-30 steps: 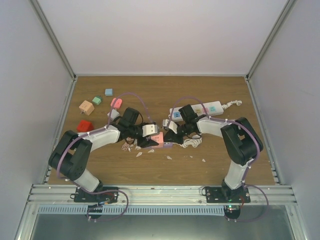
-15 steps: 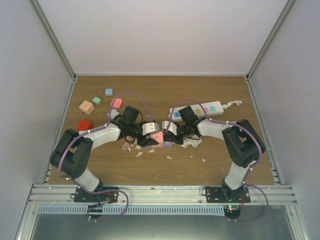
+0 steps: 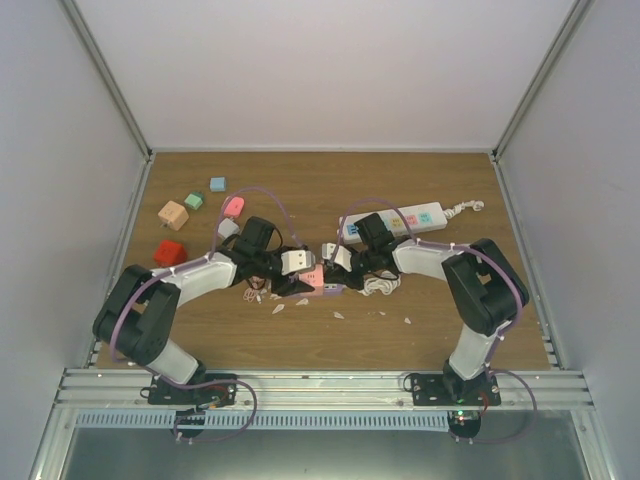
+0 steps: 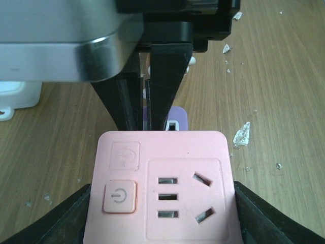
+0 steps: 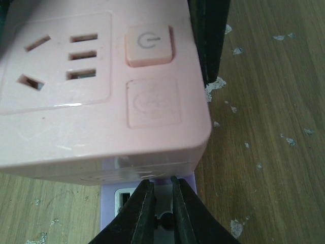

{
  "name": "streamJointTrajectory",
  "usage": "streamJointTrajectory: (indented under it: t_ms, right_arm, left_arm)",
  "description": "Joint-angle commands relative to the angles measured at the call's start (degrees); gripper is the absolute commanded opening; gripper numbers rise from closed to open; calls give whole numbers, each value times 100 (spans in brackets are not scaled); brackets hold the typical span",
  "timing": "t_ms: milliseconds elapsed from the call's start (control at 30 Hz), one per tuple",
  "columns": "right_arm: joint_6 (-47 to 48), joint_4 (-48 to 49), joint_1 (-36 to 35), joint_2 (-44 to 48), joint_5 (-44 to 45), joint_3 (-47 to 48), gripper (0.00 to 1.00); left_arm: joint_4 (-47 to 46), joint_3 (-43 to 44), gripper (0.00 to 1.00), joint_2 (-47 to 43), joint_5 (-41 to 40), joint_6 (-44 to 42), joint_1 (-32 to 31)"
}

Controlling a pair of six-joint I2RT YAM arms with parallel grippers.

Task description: Pull the plug off the socket

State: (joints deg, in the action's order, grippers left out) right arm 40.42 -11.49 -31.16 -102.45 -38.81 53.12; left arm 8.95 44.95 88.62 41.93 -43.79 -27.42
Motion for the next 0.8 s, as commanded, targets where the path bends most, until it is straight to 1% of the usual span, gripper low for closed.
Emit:
streamJointTrajectory:
  t_ms: [0,67,200,367,567,767]
  right_arm:
    - [128,-730,4,-573,1435,-399,13]
    - [124,-744,4,-589,1437,-378,13]
    - [125,-749,5,-602,1450,-381,13]
    - [124,-737,4,-612,1476,-383,13]
    - [98,-722,5,-614,1500,-383,12]
    - [105,-702,4,-609,1511,-399,12]
  left_arm:
    - [-780,-243,25,-648,91,-448,-254]
    - [-876,-360,24,-732,-163,-512,-306]
    - [-870,-307,24,-798,-116,-352,-308]
    - [-878,-365,24,-898,-203,-355,-319]
    - [-411,39,23,-737,464,109,-246]
    - [2,287,23,-481,766,284,-63]
